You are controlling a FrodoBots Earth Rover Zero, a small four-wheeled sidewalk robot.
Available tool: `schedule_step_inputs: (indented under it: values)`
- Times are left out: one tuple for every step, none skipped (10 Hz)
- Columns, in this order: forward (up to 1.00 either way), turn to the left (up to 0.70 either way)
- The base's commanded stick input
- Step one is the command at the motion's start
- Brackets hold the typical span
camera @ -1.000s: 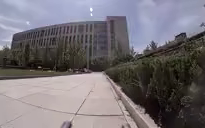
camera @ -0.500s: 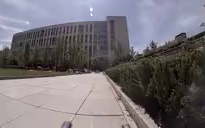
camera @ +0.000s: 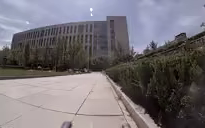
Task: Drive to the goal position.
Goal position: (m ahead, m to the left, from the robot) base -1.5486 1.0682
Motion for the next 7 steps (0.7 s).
schedule_step_inputs:
  values:
    - [0.00,0.00]
    - [0.00,0.00]
    - [0.03,0.00]
    - [0.01,0.00]
    - [0.02,0.00]
    - [0.01,0.00]
    - [0.04,0.00]
